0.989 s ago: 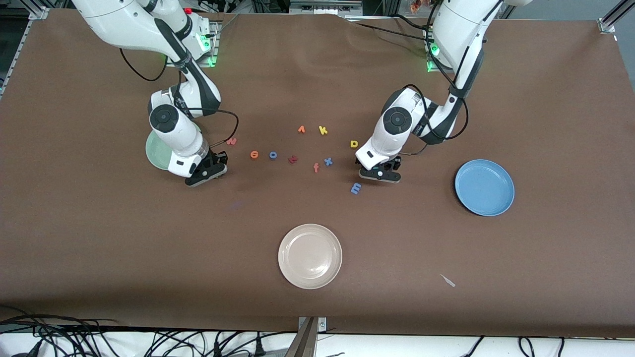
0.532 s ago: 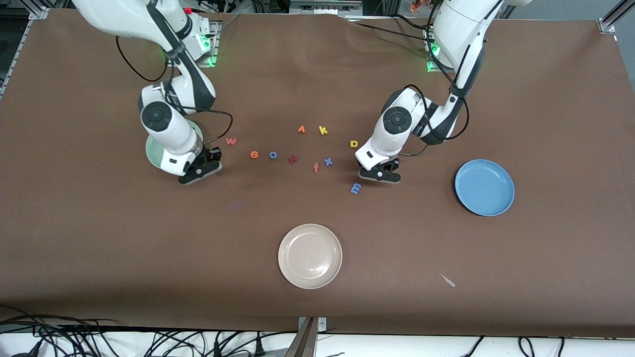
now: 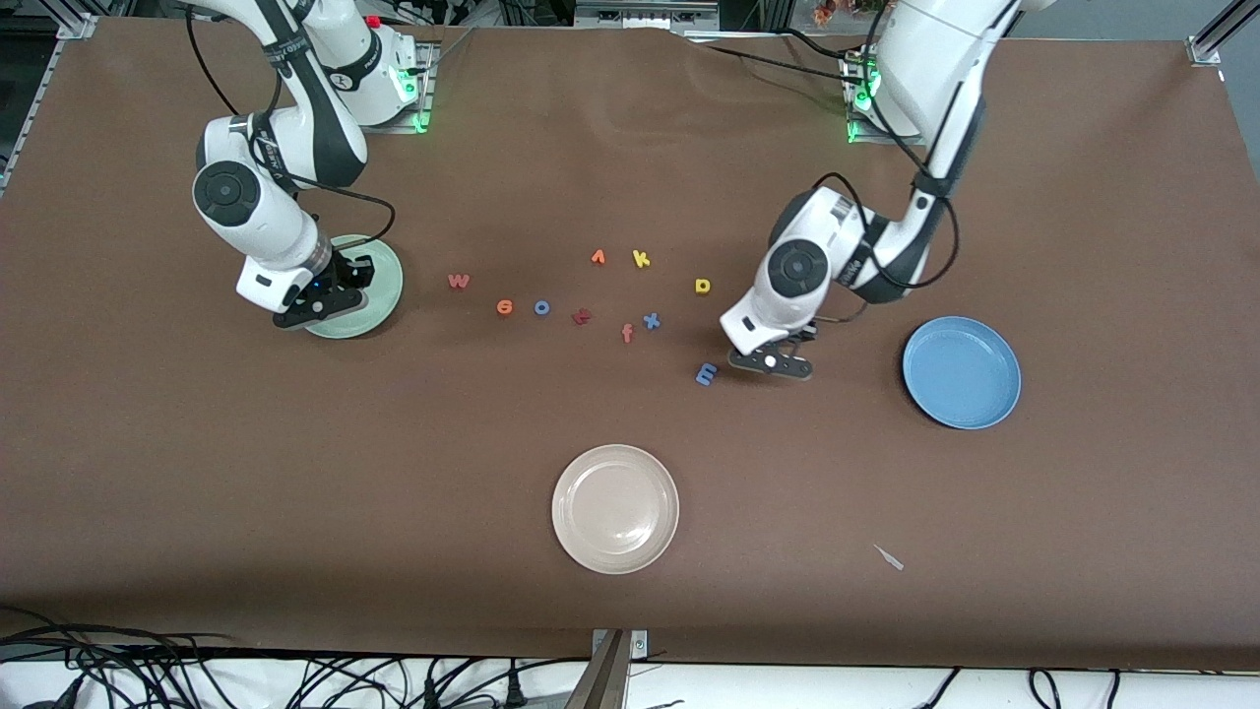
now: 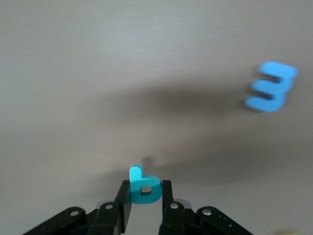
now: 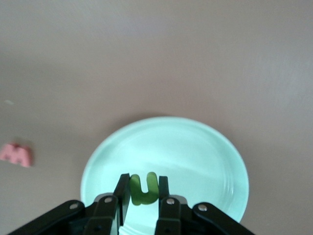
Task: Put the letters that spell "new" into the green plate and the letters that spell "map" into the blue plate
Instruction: 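Release the u onto the green plate and the b onto the blue plate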
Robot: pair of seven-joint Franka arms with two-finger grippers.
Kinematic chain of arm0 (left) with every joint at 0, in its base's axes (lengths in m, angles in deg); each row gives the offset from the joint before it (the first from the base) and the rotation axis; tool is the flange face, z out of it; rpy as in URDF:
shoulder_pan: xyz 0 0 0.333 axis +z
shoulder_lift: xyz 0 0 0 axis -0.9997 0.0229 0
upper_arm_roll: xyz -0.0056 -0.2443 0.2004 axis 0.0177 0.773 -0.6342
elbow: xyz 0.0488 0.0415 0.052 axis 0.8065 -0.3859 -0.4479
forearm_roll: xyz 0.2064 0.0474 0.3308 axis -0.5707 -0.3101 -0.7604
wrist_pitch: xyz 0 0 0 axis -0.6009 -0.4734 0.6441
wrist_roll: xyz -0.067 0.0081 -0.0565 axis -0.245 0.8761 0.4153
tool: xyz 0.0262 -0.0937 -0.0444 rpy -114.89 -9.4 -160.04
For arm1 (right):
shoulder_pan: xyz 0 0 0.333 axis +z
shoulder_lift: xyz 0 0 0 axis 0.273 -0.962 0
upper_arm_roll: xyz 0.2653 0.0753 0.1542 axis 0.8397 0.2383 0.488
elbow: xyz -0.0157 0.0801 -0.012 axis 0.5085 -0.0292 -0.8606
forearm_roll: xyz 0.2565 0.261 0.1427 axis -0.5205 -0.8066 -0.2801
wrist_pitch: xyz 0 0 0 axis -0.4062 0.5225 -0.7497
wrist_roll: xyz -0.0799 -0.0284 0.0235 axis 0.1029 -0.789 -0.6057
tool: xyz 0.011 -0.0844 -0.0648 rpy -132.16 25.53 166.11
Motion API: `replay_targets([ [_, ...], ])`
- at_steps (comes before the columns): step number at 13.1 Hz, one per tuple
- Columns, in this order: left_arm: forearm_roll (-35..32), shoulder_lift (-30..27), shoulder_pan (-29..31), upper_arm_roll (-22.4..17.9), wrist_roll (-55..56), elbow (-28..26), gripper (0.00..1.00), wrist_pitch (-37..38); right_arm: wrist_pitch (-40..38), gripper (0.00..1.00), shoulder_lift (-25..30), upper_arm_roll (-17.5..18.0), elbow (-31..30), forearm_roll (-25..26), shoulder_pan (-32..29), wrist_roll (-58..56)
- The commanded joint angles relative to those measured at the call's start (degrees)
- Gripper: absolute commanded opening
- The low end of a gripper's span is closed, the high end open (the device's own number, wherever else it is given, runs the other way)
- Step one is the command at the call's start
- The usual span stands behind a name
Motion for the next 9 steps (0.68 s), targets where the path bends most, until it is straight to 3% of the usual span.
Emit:
replay_targets([
  [1, -1.24, -1.79, 6.97, 0.53, -13.61, 3.16, 0.0, 9.34, 9.02, 0.09, 0.02, -2.87, -7.41, 0.53, 0.16, -0.29],
  [2, -1.15, -2.14, 9.86, 0.62, -19.4, 3.16, 0.0, 11.79, 10.53, 0.25, -1.04, -4.45, -7.95, 0.53, 0.16, -0.29],
  [4, -1.67, -2.5, 14.44, 0.53, -29.61, 3.07, 0.0, 13.92, 10.54, 0.79, -1.23, -5.25, -7.96, 0.53, 0.16, 0.06],
  [7, -5.69, -2.32, 20.68, 0.35, -40.35, 2.98, 0.0, 13.93, 9.22, 0.98, -0.17, -5.08, -7.34, 0.53, 0.25, 1.11],
  [9, -9.92, -1.36, 23.5, 0.44, -43.97, 2.98, 0.0, 12.97, 9.22, 0.98, 0.0, -4.73, -6.73, 0.26, 0.34, 1.63],
])
